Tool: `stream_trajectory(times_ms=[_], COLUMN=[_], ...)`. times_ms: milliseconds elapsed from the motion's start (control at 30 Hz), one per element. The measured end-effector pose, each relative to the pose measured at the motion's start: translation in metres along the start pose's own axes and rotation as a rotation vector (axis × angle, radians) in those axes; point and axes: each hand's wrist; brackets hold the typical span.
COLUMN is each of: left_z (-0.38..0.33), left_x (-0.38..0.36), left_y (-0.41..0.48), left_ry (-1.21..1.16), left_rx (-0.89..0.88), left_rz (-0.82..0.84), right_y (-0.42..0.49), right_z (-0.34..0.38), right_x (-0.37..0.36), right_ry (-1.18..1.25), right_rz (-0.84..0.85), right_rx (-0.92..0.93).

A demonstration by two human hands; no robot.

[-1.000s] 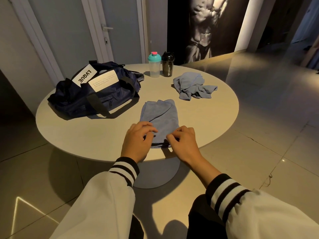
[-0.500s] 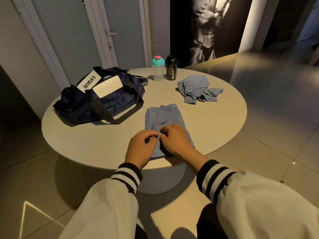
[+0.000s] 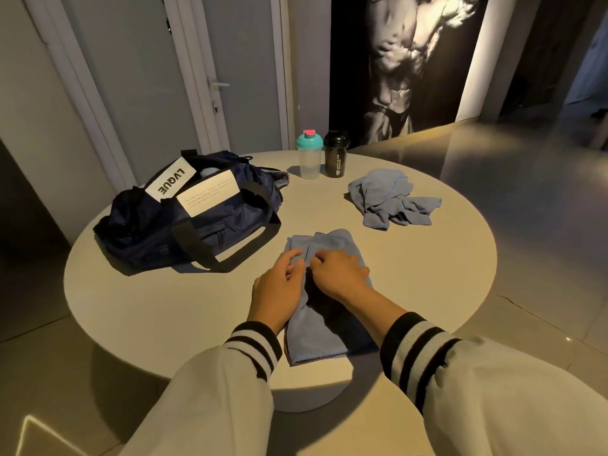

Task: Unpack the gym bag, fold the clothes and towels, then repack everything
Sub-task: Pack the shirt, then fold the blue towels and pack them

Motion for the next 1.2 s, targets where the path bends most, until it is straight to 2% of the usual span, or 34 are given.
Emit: stream_trajectory(times_ms=[67,167,233,300,367,500,600,700,800,900,1033,1200], left_z=[0.005,0.011,0.013,0.015,0.018,0.022,0.016,0.012,0.015,0.018,0.013,0.014], left_x=[-0.001,0.0,0.001,0.001,0.001,-0.001,-0.001,-0.002,-0.005,-0.002,0.005,0.009], left_y=[0.003,0.006,0.007,0.011,0.014,0.019,0.021,0.02,0.018,0.015,-0.009,-0.054], left_ry=[-0.022,-0.112,-0.122,-0.108,-0.077,0.058,0.183,0.277,0.289,0.132,0.087,0.071], left_rx=[-0.009,0.001,0.004,-0.008,-0.006,0.016,-0.021,0.003,-0.036,-0.071,-0.176,-0.182], left_rz=[0.001,0.001,0.004,0.002,0.005,0.02,0.022,0.027,-0.006,-0.061,-0.168,-0.007], right_y=[0.009,0.014,0.015,0.017,0.018,0.012,0.006,-0.006,-0.015,-0.027,-0.056,-0.094], right_z=[0.002,0.007,0.009,0.005,-0.004,-0.015,-0.016,-0.025,-0.032,-0.031,-0.039,-0.067], right_x=[-0.004,-0.01,-0.013,-0.017,-0.024,-0.036,-0.036,-0.038,-0.041,-0.036,-0.024,-0.012], right_ry=[0.135,0.546,0.689,0.594,0.342,0.053,-0.122,-0.306,-0.319,-0.305,-0.303,-0.287], right_rz=[-0.015,-0.114,-0.135,-0.192,-0.248,-0.178,-0.237,-0.26,-0.209,-0.193,-0.311,-0.368], right_rx=[0.059,0.158,0.173,0.193,0.198,0.237,0.282,0.236,0.22,0.219,0.234,0.256])
Point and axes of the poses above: each hand's wrist, its own y-axis towards the middle knuckle, its own x-axis out of the back of the hand, z = x × y, and after that the axes turned 7 degrees about x, right-handed
